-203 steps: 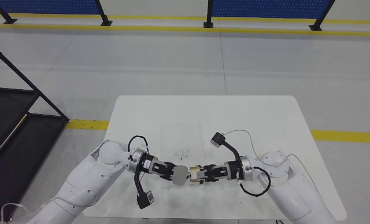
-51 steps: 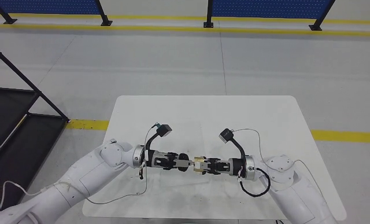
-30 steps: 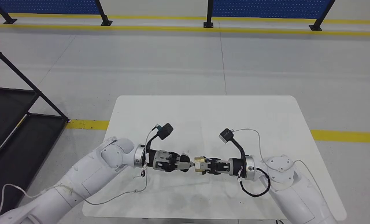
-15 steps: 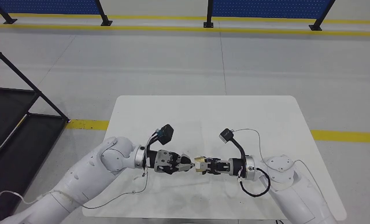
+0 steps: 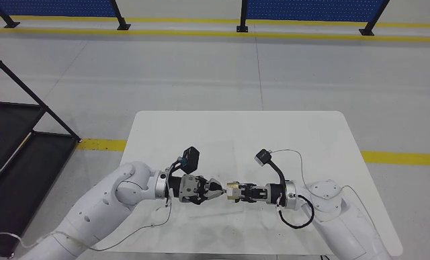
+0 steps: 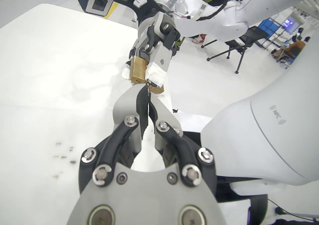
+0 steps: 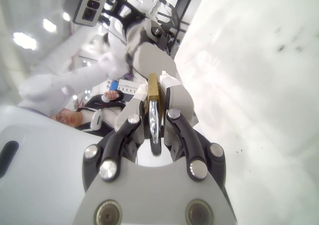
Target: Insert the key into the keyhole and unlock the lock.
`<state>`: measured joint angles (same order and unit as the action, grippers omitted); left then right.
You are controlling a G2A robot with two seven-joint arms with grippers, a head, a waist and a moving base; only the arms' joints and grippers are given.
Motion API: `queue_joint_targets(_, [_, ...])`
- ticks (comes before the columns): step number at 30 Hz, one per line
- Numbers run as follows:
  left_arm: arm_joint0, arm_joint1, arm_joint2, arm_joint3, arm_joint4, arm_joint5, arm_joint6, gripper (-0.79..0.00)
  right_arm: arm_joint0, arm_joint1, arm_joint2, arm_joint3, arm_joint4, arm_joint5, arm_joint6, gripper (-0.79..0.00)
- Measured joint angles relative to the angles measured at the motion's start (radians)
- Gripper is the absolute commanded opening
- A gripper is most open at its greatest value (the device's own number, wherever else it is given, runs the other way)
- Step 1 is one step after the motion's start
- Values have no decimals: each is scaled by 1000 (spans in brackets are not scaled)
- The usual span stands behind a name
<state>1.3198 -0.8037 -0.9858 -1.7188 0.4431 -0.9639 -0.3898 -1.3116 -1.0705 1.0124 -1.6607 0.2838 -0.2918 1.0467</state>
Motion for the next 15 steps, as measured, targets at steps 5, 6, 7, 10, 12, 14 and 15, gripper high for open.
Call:
queue_joint_targets(5, [18,-3,-17,-20,75,7,45,-785,0,0,0,0,0,0,0,-785])
queue_joint_targets(6, [22,-4,-22,-25,95,9,57,-785,0,0,0,0,0,0,0,-785])
queue_joint_targets(7, [25,-5,-25,-29,110,10,67,-785,0,0,0,0,0,0,0,-785])
queue_joint_targets(10, [37,-7,-38,-43,167,15,102,-785,0,0,0,0,0,0,0,-785])
queue_joint_targets(12, [47,-8,-46,-55,212,22,124,-785,0,0,0,0,0,0,0,-785])
queue_joint_targets(14, [57,-9,-52,-65,249,29,142,-785,0,0,0,0,0,0,0,-785])
queue_joint_targets(15, [63,-10,-55,-70,273,34,154,-785,0,0,0,0,0,0,0,-785])
